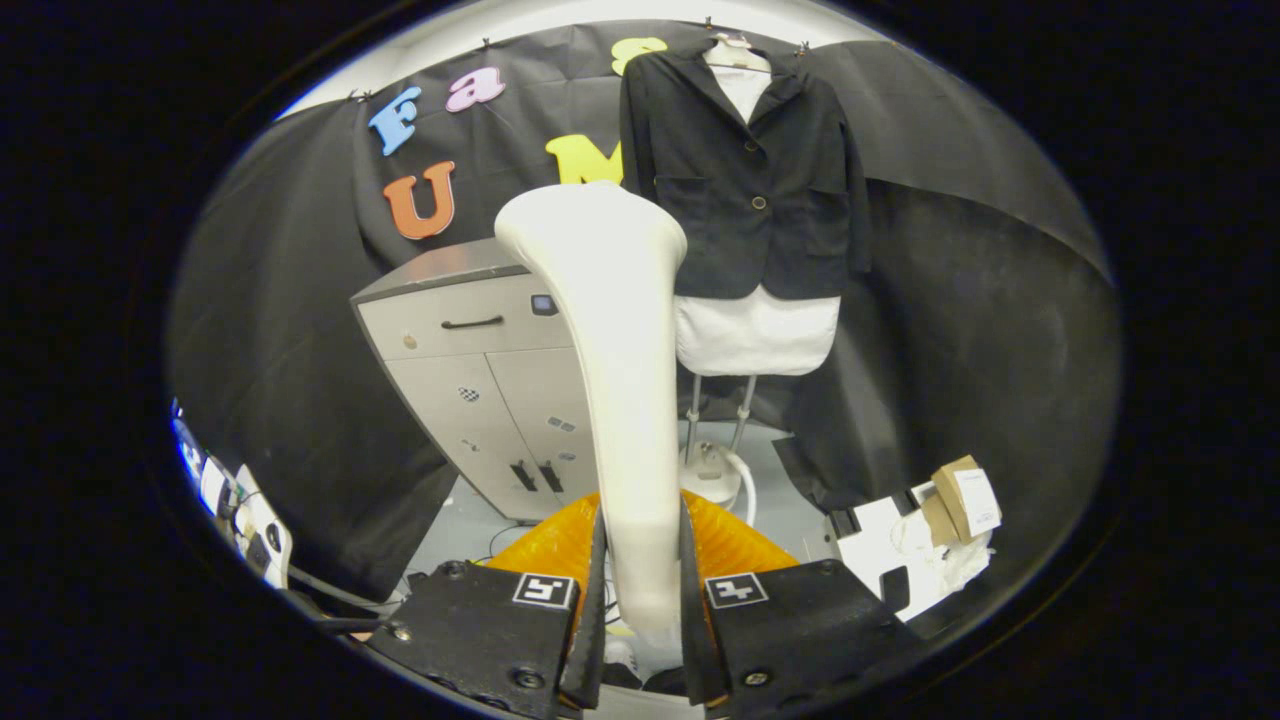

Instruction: Iron the clothes twice with a garment steamer, once on the left side and once on the right side.

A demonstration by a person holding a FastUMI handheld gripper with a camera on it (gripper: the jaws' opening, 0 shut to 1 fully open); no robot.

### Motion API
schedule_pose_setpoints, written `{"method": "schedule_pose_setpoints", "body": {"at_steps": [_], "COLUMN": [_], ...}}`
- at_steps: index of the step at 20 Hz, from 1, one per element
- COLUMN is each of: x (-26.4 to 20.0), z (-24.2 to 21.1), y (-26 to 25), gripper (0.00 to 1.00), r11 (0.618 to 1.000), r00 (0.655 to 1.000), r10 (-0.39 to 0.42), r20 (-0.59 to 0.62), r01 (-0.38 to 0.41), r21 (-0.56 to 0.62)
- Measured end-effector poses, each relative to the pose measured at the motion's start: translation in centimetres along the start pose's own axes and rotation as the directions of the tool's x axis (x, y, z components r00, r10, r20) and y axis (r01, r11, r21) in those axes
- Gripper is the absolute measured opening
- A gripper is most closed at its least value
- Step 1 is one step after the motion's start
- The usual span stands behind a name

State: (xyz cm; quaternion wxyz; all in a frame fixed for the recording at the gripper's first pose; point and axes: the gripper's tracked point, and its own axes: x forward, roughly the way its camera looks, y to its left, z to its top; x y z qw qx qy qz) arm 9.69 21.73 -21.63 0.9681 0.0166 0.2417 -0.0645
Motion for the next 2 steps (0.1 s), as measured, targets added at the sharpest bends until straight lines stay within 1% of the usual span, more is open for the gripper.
{"method": "schedule_pose_setpoints", "body": {"at_steps": [2], "x": [-0.27], "z": [0.20], "y": [-0.11], "gripper": [0.35], "r11": [1.000], "r00": [1.000], "r10": [-0.008], "r20": [0.007], "r01": [0.008], "r21": [0.000]}}
